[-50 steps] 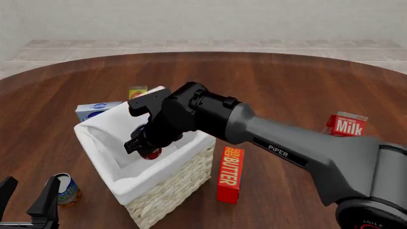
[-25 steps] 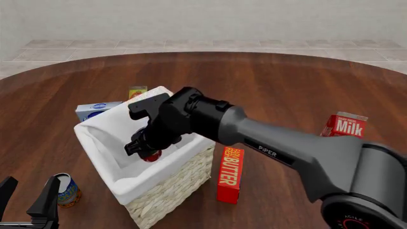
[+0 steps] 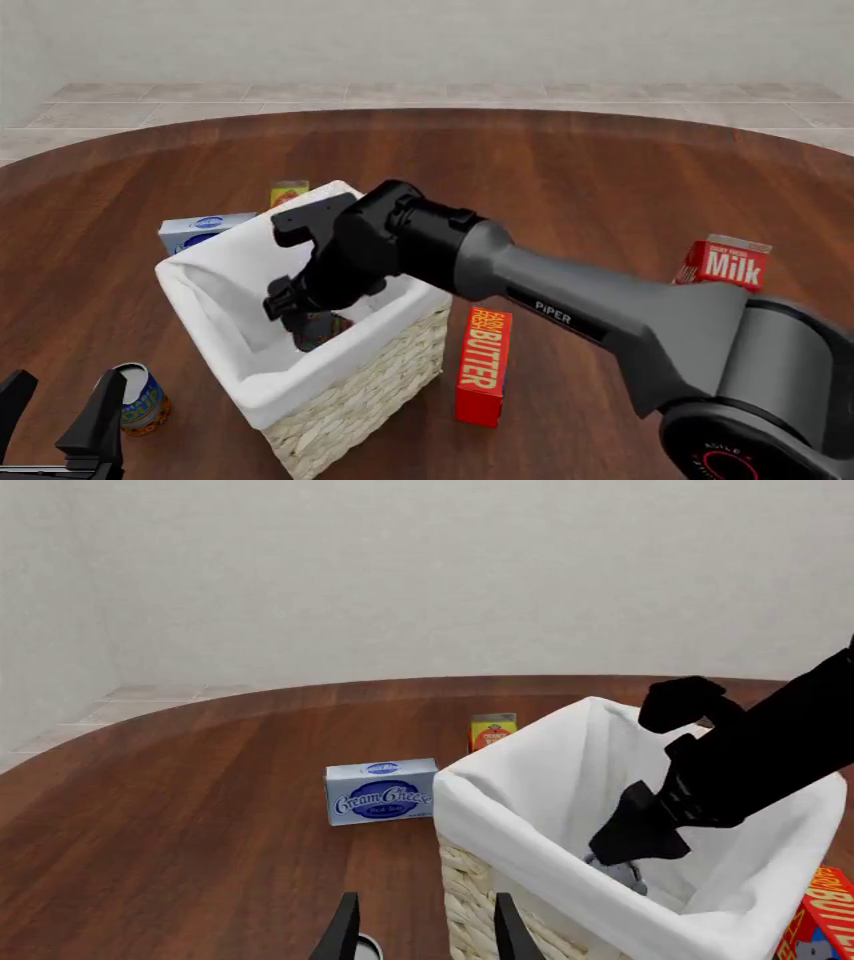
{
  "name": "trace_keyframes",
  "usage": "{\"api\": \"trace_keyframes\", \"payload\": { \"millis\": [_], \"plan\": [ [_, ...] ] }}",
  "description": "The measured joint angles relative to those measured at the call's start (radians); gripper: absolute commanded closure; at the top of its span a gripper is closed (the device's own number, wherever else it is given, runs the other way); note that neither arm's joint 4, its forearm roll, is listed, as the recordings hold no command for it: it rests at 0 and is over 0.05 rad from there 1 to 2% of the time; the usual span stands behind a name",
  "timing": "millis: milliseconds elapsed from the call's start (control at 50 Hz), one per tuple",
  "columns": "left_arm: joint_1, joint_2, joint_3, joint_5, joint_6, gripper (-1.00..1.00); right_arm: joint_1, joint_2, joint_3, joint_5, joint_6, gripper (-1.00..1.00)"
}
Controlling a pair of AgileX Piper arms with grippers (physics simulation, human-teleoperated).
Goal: Pick up the tomato sauce, and put it in the basket.
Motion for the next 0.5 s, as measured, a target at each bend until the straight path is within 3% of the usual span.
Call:
{"api": "trace_keyframes", "payload": {
  "millis": [500],
  "plan": [
    [0.000, 0.000, 0.000, 0.000, 0.000, -1.00, -0.008, -0.006, 0.004, -0.004, 0.004, -1.00]
  ]
}}
